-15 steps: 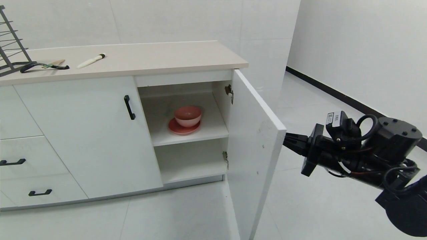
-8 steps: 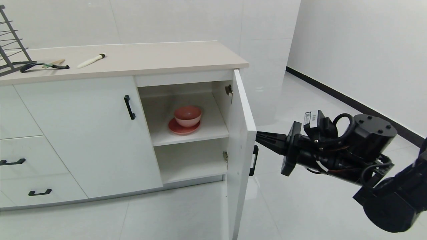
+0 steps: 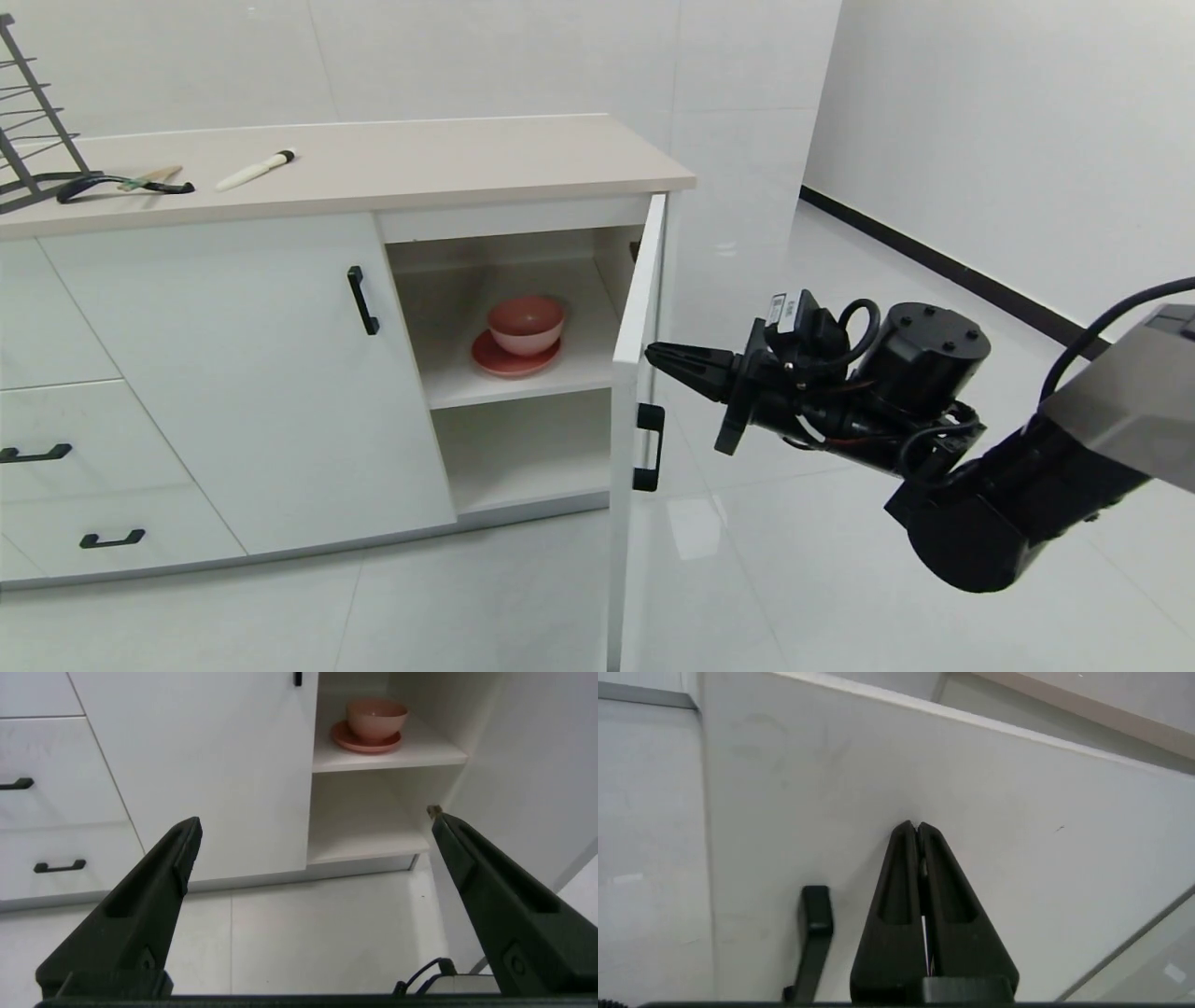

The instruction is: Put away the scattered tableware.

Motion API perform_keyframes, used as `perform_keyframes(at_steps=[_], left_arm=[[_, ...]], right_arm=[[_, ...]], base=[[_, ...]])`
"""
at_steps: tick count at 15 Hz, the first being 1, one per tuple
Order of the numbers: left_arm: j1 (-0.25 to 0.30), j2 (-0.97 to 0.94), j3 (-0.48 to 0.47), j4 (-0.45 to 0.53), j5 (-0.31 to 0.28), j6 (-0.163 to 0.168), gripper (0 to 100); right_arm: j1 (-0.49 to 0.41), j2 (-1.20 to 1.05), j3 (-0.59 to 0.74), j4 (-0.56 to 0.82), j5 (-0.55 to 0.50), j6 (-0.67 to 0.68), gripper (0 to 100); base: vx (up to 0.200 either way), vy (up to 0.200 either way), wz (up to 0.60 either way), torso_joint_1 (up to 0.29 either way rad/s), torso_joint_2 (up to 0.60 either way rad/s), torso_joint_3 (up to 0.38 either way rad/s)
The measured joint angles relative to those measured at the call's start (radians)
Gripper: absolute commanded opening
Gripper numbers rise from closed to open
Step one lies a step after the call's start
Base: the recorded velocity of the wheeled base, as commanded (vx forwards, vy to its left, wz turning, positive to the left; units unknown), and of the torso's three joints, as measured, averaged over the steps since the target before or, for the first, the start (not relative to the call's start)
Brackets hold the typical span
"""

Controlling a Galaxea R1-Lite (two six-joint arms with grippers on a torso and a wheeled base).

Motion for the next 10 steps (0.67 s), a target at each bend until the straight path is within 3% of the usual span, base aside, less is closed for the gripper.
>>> perform_keyframes(at_steps=[10], left_arm=[[0.000, 0.000, 0.000, 0.001, -0.001, 0.000, 100]], right_arm=[[0.034, 0.186, -0.221, 0.003, 0.000, 0.001, 0]], base=[[0.000, 0.000, 0.00, 0.000, 0.00, 0.000]])
